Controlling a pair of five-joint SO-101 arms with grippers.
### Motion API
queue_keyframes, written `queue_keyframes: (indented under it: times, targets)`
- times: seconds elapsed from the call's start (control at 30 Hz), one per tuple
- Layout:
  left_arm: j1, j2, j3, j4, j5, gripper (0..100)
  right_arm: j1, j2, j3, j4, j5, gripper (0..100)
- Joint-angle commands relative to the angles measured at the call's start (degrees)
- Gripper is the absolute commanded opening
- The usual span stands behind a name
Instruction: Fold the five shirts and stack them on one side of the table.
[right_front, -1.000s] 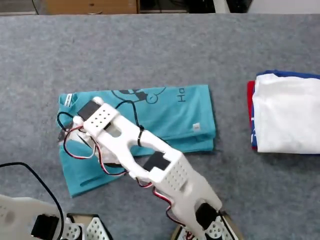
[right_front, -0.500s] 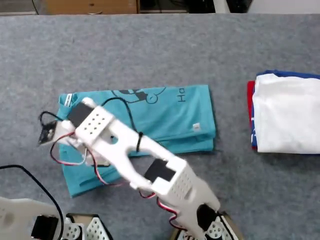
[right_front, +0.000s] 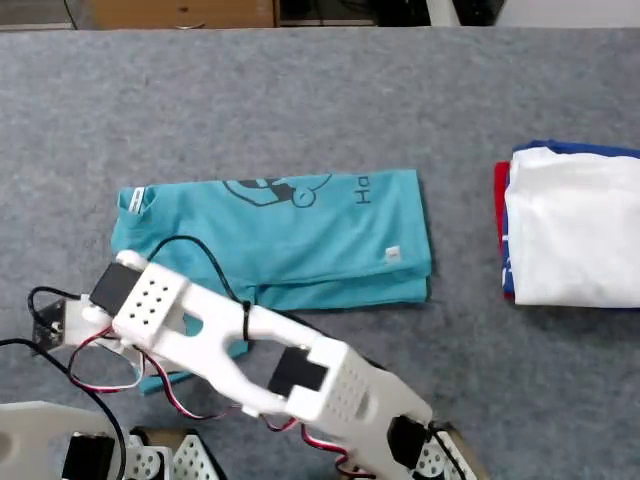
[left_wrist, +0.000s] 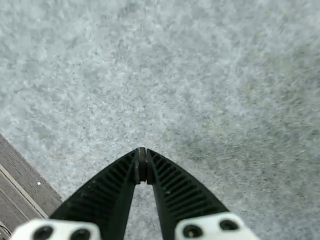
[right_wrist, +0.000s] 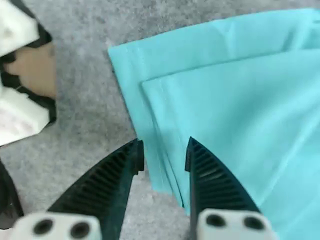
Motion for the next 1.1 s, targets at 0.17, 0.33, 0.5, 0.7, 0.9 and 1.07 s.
queue_keyframes:
  times: [0.17,0.33,0.5,0.7,0.9,1.07]
  targets:
    - [-2.5,-0.8,-2.1,-0.8,-1.6,2,-0.7,5.1,-7.9,-0.4,-0.3,15.6]
    - [-2.7,-0.5,-2.0,-0.8,-3.1,2,-0.7,9.9,-12.5,0.2,-0.2,15.5]
    - [-2.8,-0.5,-2.1,-0.8,-3.1,2,-0.6,14.6,-17.1,3.3,-0.1,11.1]
    - [-2.8,-0.5,-1.8,-0.8,-3.1,2,-0.5,17.5,-24.0,8.0,-0.2,0.3]
    - [-2.8,-0.6,-1.7,-0.8,-3.1,2,-0.5,14.6,-25.1,8.2,-0.1,0.3]
    - [-2.8,-0.6,-1.7,-0.8,-3.1,2,-0.4,11.5,-25.0,8.2,-0.1,0.2]
